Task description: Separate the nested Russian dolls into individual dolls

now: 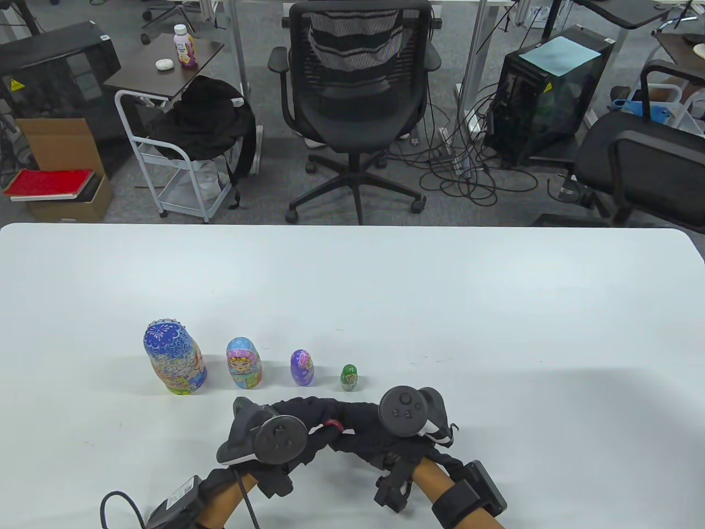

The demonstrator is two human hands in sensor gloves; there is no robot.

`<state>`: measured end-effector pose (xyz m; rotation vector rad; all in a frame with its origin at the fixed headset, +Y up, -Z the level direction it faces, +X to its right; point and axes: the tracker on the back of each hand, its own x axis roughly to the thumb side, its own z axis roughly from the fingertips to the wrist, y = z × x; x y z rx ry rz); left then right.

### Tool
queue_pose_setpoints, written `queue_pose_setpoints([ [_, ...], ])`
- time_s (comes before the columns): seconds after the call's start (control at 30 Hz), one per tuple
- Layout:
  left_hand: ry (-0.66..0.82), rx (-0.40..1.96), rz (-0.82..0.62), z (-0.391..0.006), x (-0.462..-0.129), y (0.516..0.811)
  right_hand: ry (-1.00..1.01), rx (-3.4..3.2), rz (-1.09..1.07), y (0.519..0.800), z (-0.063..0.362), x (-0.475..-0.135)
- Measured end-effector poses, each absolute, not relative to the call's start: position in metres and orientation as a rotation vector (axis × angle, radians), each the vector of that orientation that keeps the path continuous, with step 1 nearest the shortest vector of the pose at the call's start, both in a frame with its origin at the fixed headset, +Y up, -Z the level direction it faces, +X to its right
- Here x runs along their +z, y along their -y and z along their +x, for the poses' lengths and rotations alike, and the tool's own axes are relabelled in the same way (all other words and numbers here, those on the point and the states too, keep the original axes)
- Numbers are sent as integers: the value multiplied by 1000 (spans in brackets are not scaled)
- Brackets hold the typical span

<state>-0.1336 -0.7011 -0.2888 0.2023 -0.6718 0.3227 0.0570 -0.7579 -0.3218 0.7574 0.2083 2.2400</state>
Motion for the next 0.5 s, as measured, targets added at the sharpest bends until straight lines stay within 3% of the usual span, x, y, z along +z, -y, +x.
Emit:
queue_pose_setpoints([
  [0.27, 648, 378, 174, -134, -287, 705, -153, 2221, 763, 756, 59, -319],
  [0.5, 727, 396, 173, -135, -283, 701, -246, 2134, 817, 756, 58, -321],
])
